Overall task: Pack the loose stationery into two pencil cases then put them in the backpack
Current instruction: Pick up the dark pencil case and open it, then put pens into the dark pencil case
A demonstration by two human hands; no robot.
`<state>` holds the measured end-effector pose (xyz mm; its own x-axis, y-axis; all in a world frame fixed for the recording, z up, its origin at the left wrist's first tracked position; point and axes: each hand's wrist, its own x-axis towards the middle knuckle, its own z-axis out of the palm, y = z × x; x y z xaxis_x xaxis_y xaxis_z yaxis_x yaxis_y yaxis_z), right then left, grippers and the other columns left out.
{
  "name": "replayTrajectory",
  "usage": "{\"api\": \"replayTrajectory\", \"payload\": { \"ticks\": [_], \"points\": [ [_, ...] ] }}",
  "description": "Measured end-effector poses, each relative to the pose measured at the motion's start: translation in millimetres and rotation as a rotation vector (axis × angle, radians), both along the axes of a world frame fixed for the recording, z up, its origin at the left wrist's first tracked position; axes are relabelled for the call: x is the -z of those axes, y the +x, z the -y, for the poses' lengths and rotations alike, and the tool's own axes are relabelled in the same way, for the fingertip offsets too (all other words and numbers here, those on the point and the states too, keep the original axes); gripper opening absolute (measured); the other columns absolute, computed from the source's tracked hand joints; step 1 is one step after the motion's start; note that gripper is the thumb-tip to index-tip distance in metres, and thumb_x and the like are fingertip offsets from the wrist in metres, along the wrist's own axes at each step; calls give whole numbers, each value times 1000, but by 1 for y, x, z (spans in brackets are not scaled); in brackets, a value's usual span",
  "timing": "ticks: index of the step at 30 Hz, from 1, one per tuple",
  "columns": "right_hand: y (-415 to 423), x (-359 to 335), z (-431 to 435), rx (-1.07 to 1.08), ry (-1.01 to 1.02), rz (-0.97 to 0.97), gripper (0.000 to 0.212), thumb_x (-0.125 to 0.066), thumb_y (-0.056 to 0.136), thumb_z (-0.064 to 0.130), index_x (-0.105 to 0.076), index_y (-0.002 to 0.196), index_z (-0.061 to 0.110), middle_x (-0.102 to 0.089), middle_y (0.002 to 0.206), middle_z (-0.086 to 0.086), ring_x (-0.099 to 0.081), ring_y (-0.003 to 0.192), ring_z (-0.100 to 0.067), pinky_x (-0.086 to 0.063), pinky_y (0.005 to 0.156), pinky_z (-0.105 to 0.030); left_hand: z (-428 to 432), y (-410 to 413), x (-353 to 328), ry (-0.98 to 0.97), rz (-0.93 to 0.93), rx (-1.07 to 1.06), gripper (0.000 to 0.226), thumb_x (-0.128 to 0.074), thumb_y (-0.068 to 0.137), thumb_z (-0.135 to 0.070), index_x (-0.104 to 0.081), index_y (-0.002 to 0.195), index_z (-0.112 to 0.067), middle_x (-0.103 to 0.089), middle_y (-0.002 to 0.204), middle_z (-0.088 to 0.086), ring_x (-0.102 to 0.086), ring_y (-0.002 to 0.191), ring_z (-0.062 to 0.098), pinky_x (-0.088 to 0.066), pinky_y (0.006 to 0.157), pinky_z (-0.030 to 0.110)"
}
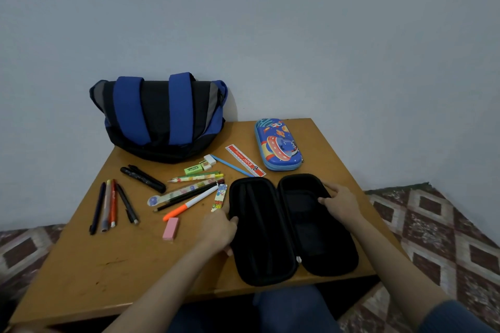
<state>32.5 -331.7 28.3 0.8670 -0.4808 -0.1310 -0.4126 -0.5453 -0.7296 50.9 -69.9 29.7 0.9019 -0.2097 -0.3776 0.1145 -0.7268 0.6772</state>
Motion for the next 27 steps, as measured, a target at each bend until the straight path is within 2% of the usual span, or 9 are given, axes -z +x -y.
{"api": "replayTrajectory", "payload": {
  "ticks": [2, 3, 6, 9, 11, 14, 16, 18, 27],
  "points": [
    [-5, -1, 0, -15, -61, -17, 51, -59, 83, 4, -52, 132, 17, -63, 77, -4, -58, 63, -17, -47, 55, -18, -2, -7, -2, -22, -7, -4, 54, -39, 100, -23, -17, 149, -18, -66, 76, 8, -55, 36, 8, -50, 45, 19],
    [-4, -1, 1, -12, -102, -19, 52, -60, 82, 5, -52, 132, 16, -61, 74, -4, -55, 60, -15, -45, 52, -18, -2, -8, -2, -39, -9, 7, 54, -39, 100, -23, -18, 149, -17, -64, 71, 6, -55, 36, 7, -49, 44, 18],
    [-4, -8, -8, -33, -253, 22, 49, -63, 82, 13, -54, 130, 14, -61, 111, -15, -59, 99, -26, -48, 83, -29, -9, -14, -5, -58, 20, 15, 54, -39, 100, -25, -16, 149, -22, -64, 72, 4, -56, 41, 7, -48, 45, 17],
    [-4, -20, -34, -181, -340, 122, 38, -63, 85, 20, -60, 123, 18, -58, 119, -8, -54, 111, -22, -38, 85, -23, -23, -14, -1, 2, 138, -31, 51, -40, 99, -31, -24, 147, -24, -69, 81, 7, -64, 59, 11, -53, 61, 23],
    [-6, -23, -56, -355, -321, 163, 38, -62, 88, 27, -60, 124, 20, -57, 128, -2, -49, 121, -17, -35, 96, -22, -35, -11, 1, 26, 260, -76, 46, -42, 99, -31, -35, 143, -23, -70, 85, 9, -63, 65, 16, -53, 60, 25],
    [-13, -12, -90, -617, -406, 58, 46, -51, 91, 44, -48, 135, 29, -37, 149, 5, -23, 142, -18, -10, 117, -40, -60, -6, 8, 61, 392, -181, 39, -46, 97, -29, -46, 136, -21, -65, 95, 5, -60, 73, 15, -52, 64, 27],
    [-17, -1, -106, -746, -594, -21, 51, -45, 93, 48, -39, 140, 31, -25, 154, 8, -10, 146, -17, 6, 117, -45, -79, -4, 15, 138, 468, -252, 38, -48, 96, -29, -49, 132, -20, -59, 115, 4, -59, 94, 16, -53, 82, 32],
    [-19, 5, -113, -783, -673, -44, 53, -45, 93, 45, -35, 143, 30, -20, 156, 7, -9, 146, -17, 10, 116, -46, -100, -3, 21, 193, 518, -308, 38, -50, 94, -29, -51, 131, -17, -50, 131, 6, -53, 113, 19, -48, 95, 36],
    [-4, -11, -130, -672, -528, 116, 35, -51, 93, 32, -57, 127, 24, -47, 141, 8, -35, 135, -10, 0, 118, -42, -162, -5, 45, 421, 617, -402, 47, -50, 94, -29, -46, 137, -10, -28, 151, 12, -29, 136, 30, -30, 111, 44]
  ]
}}
